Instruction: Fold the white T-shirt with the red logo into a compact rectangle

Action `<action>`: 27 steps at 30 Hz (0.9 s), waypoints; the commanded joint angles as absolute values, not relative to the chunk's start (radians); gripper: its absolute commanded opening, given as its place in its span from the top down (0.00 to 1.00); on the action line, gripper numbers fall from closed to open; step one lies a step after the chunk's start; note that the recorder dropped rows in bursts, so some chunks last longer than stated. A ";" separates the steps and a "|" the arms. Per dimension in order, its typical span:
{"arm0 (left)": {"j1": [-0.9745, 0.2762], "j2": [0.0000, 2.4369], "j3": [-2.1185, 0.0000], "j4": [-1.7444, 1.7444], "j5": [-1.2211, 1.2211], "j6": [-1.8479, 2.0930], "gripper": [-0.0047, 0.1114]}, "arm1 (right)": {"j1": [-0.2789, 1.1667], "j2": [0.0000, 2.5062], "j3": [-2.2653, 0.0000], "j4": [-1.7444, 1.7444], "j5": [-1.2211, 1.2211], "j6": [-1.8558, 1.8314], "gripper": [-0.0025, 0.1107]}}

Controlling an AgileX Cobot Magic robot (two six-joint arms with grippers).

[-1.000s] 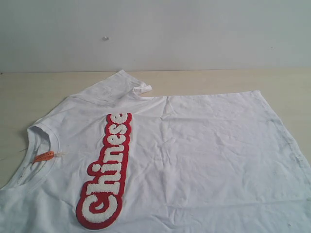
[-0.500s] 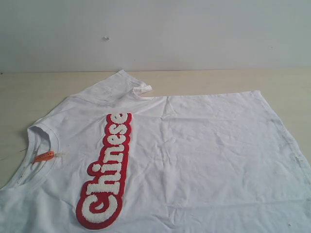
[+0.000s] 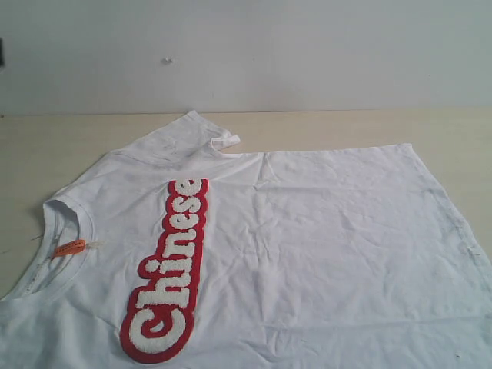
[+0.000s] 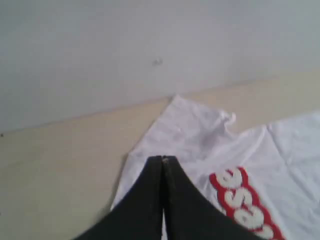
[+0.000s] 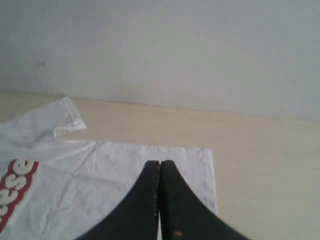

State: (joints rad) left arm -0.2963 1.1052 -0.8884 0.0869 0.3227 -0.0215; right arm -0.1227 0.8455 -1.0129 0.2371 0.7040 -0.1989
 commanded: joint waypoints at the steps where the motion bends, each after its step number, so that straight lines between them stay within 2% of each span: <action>1: -0.312 1.274 -0.995 -0.349 0.461 0.549 0.96 | -0.128 0.977 -1.040 0.293 0.715 -0.340 0.98; 3: -0.312 1.356 -1.081 -0.621 0.631 0.858 0.96 | -0.128 1.019 -1.040 0.349 0.695 -0.420 0.98; 6: -0.312 1.504 -1.226 -0.716 0.878 0.987 0.96 | -0.128 1.098 -1.069 0.424 0.731 -0.504 0.98; 10: -0.333 1.643 -1.377 -0.486 1.080 0.987 0.96 | -0.128 1.250 -1.173 0.464 0.915 -0.607 0.92; 15: -0.358 1.730 -1.374 -0.196 1.132 1.085 0.95 | -0.128 1.405 -1.257 0.452 0.994 -0.771 0.77; 18: -0.358 1.773 -1.360 -0.106 1.089 1.105 0.84 | -0.128 1.453 -1.243 0.351 0.987 -0.816 0.66; 22: -0.353 1.818 -1.352 0.005 1.036 1.054 0.59 | -0.128 1.508 -1.211 0.224 0.951 -0.868 0.50; 27: -0.348 1.841 -1.352 0.008 0.997 1.054 0.28 | -0.128 1.556 -1.203 0.231 0.969 -0.922 0.42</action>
